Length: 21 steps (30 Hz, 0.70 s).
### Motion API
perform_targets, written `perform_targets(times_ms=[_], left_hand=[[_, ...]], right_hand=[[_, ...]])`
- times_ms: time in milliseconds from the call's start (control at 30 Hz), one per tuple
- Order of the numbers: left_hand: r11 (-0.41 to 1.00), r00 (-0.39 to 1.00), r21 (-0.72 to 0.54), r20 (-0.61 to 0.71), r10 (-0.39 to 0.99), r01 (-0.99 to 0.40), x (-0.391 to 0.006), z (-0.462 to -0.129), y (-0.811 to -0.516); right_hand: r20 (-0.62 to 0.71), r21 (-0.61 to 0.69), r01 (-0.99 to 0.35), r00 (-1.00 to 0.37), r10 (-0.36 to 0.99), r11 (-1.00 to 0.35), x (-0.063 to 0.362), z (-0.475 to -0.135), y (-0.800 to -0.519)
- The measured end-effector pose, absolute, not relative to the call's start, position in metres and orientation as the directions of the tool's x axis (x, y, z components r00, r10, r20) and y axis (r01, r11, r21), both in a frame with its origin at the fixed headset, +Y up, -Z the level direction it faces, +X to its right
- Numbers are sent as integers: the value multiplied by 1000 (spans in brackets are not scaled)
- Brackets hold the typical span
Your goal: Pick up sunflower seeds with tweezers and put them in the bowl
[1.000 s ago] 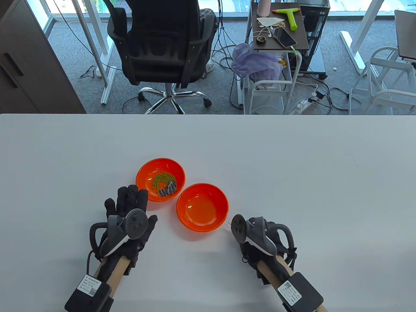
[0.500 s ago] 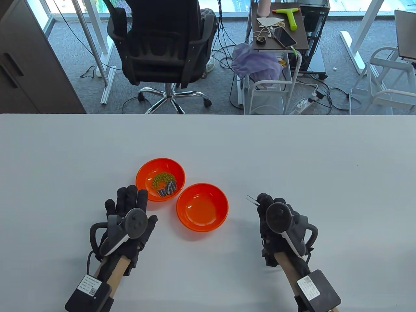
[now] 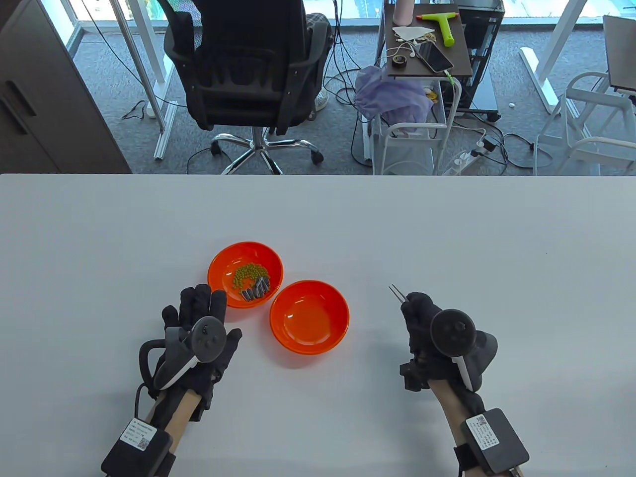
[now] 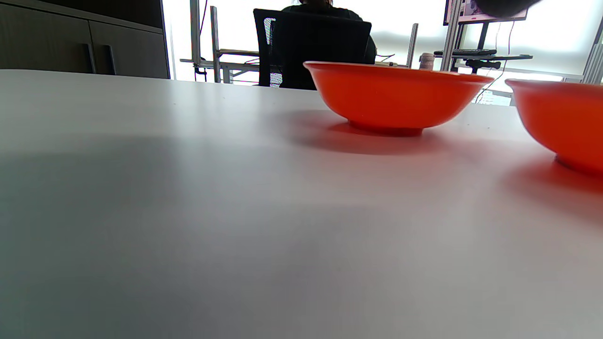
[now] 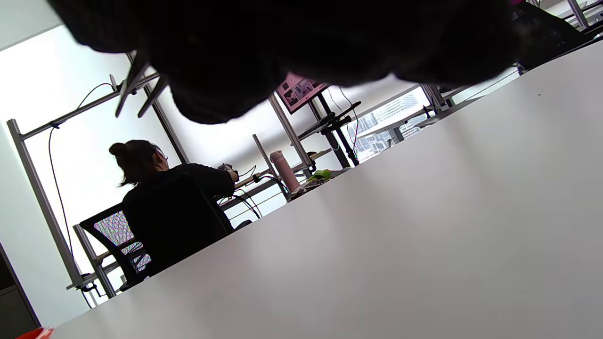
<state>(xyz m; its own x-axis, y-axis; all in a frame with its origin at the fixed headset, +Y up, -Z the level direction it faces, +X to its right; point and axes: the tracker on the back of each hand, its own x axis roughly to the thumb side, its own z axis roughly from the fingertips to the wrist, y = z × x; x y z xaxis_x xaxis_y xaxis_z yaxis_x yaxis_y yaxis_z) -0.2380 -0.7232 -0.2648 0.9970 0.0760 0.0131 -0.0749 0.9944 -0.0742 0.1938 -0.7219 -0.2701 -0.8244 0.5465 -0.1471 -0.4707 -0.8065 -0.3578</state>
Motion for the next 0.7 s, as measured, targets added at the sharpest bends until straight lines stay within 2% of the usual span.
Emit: perform_targets(times_ms=[267,467,700], left_hand=[[971,971,-93,-109,211,-221,-247,-291,-726],[939,924,-141,-273,269,-315,-259,-327,-729],[892,812,-119,-479,332,-436,-273,-354,-743]], right_hand=[[-168,-338,-493,-807,567,-802,201,-274,-724],[-165,-316,-487,-817,553,-814,201,-275,-726],[-184,-285,-483,-820,541,-828,202,-276,-727]])
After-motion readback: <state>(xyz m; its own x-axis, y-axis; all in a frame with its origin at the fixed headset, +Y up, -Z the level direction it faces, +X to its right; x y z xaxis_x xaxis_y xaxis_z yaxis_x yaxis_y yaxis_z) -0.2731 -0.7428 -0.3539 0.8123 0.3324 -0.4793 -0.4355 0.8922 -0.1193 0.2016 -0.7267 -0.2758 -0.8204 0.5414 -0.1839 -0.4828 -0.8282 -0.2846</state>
